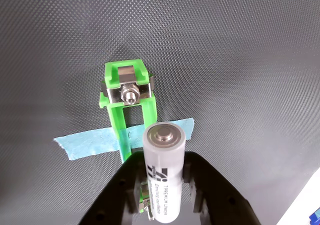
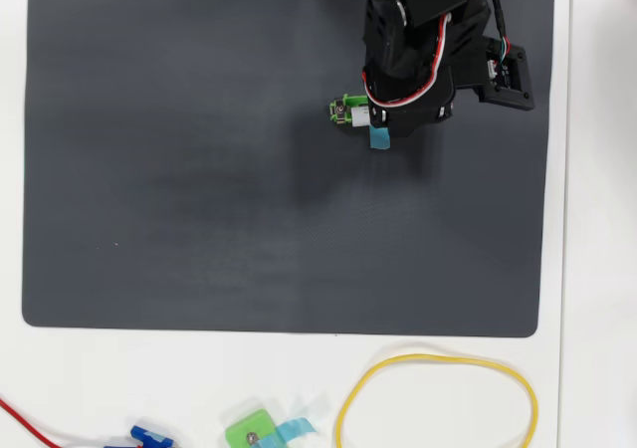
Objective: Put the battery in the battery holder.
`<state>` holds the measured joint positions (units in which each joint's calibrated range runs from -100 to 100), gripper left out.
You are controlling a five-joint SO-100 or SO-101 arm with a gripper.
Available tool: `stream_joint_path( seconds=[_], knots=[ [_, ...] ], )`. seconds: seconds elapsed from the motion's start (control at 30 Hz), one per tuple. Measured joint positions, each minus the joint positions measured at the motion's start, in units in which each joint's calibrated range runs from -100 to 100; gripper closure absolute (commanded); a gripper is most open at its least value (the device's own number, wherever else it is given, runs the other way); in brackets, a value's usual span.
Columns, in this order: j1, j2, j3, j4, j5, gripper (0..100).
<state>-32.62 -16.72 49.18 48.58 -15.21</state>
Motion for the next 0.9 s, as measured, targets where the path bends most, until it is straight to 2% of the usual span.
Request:
stream_joint_path(
  seconds=[0.9],
  knots=[
    [0.0, 0.0, 1.5, 0.0, 0.0, 100]
  ],
)
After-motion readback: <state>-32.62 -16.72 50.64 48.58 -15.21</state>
